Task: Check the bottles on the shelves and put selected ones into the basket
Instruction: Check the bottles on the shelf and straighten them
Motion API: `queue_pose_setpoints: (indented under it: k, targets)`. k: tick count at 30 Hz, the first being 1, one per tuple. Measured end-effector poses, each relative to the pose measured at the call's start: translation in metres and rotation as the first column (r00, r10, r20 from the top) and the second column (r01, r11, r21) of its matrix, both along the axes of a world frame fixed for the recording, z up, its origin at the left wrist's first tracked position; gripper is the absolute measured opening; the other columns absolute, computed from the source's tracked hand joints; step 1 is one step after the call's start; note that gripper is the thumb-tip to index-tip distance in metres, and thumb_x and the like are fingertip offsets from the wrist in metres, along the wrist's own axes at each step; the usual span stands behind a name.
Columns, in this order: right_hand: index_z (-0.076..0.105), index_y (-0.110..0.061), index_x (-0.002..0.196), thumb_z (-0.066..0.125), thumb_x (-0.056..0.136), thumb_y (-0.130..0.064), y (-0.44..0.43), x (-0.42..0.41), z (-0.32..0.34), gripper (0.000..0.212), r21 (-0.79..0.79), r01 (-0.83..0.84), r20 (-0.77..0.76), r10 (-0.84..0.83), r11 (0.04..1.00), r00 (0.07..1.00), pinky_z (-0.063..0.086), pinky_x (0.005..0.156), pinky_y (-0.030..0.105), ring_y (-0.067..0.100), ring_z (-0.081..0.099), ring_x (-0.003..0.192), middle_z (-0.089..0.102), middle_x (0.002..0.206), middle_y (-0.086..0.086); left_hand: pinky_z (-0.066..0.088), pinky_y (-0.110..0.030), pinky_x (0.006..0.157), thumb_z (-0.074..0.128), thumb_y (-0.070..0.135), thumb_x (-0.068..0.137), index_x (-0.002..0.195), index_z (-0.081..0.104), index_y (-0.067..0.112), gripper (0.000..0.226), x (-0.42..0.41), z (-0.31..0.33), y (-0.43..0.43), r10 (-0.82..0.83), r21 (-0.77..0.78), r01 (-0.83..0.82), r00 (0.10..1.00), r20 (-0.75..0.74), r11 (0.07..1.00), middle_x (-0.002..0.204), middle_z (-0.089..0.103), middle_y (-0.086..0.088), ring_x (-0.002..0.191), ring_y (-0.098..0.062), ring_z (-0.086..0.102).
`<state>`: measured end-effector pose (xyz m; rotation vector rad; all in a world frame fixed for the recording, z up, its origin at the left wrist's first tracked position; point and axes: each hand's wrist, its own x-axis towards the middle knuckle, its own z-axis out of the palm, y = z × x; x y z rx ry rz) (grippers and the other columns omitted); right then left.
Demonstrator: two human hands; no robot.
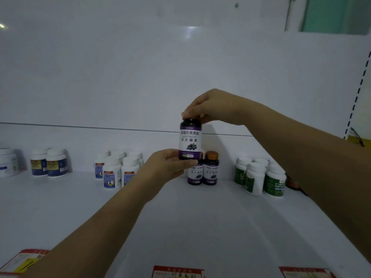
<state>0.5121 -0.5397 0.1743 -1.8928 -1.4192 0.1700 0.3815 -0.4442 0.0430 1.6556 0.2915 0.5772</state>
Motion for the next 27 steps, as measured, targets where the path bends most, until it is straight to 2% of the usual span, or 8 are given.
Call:
queue_pose_setpoints:
  k: [2,8,12,17,19,22,24,27]
  targets:
    - [0.071,0.0,0.101,0.075,0.08,-0.027,-0.004,0.002,-0.007,0.034,0.003,0.005,-0.026,-0.004,1.0,1.0,0.056,0.086,0.026,0.019,0.068,0.096,0.072,0.101,0.01,0.053,-0.021,0.078,0.076,0.012,0.075,0.099,0.065,0.021,0.028,0.0,-0.003,-0.003,0.023,-0.007,-0.023,1.0,-0.009,1.0,0.089,0.073,0.008,0.086,-0.004,0.068]
    - [0.071,-0.001,0.102,0.074,0.081,-0.027,-0.014,0.007,-0.019,0.033,0.02,-0.014,-0.084,0.015,1.0,0.996,0.056,0.087,0.025,0.019,0.068,0.098,0.072,0.102,0.009,0.052,-0.031,0.091,0.078,0.012,0.072,0.111,0.063,0.014,0.042,-0.001,-0.003,-0.01,0.084,0.016,-0.083,0.995,-0.05,0.996,0.106,0.07,-0.005,0.099,-0.018,0.066]
    - [0.071,-0.001,0.102,0.073,0.082,-0.029,-0.017,0.004,-0.015,0.035,0.026,-0.005,-0.081,0.007,1.0,0.997,0.055,0.089,0.027,0.019,0.068,0.098,0.072,0.102,0.008,0.053,-0.023,0.079,0.079,0.013,0.07,0.099,0.065,0.018,0.033,0.0,-0.001,-0.014,0.065,0.017,-0.065,0.998,-0.006,0.998,0.098,0.072,-0.001,0.089,-0.011,0.068]
    - [0.064,-0.011,0.107,0.061,0.086,-0.049,-0.019,-0.003,-0.009,0.043,-0.058,0.059,-0.092,-0.064,0.997,0.994,0.055,0.084,0.028,0.013,0.064,0.092,0.066,0.103,0.0,0.05,-0.023,0.078,0.08,0.022,0.069,0.097,0.064,0.024,0.032,-0.001,0.0,-0.02,0.141,0.069,-0.144,0.989,0.044,0.987,0.088,0.07,0.011,0.084,-0.003,0.064]
    - [0.064,-0.011,0.104,0.065,0.086,-0.043,-0.017,-0.005,-0.008,0.038,-0.071,0.071,-0.077,-0.076,0.995,0.994,0.057,0.078,0.026,0.014,0.066,0.087,0.068,0.102,0.003,0.048,-0.021,0.076,0.08,0.023,0.069,0.101,0.062,0.023,0.036,-0.001,0.0,-0.021,0.153,0.072,-0.157,0.987,0.052,0.985,0.089,0.069,0.011,0.085,-0.003,0.063]
    - [0.066,-0.007,0.1,0.07,0.085,-0.031,-0.016,-0.006,-0.004,0.029,-0.024,0.06,-0.065,-0.062,0.998,0.996,0.058,0.073,0.023,0.013,0.067,0.08,0.069,0.096,0.005,0.05,-0.029,0.087,0.08,0.029,0.064,0.107,0.062,0.02,0.048,-0.002,0.001,-0.018,0.123,0.048,-0.125,0.992,0.037,0.991,0.096,0.07,0.007,0.092,-0.008,0.064]
    - [0.066,-0.004,0.104,0.068,0.087,-0.025,-0.017,-0.007,-0.003,0.027,-0.013,0.014,-0.104,-0.015,1.0,0.995,0.058,0.072,0.021,0.013,0.067,0.081,0.069,0.096,0.005,0.051,-0.03,0.092,0.076,0.03,0.066,0.117,0.061,0.016,0.056,-0.005,0.001,-0.015,0.022,-0.002,-0.022,0.999,0.039,1.0,0.104,0.071,0.001,0.099,-0.013,0.066]
    - [0.063,-0.003,0.109,0.06,0.092,-0.013,-0.02,-0.01,-0.004,0.02,0.032,-0.083,-0.223,0.088,0.996,0.971,0.057,0.076,0.021,0.015,0.066,0.091,0.068,0.104,0.007,0.053,-0.024,0.088,0.07,0.024,0.074,0.12,0.059,0.013,0.049,-0.008,0.002,-0.012,-0.121,-0.066,0.128,0.987,0.105,0.99,0.11,0.07,-0.004,0.103,-0.015,0.066]
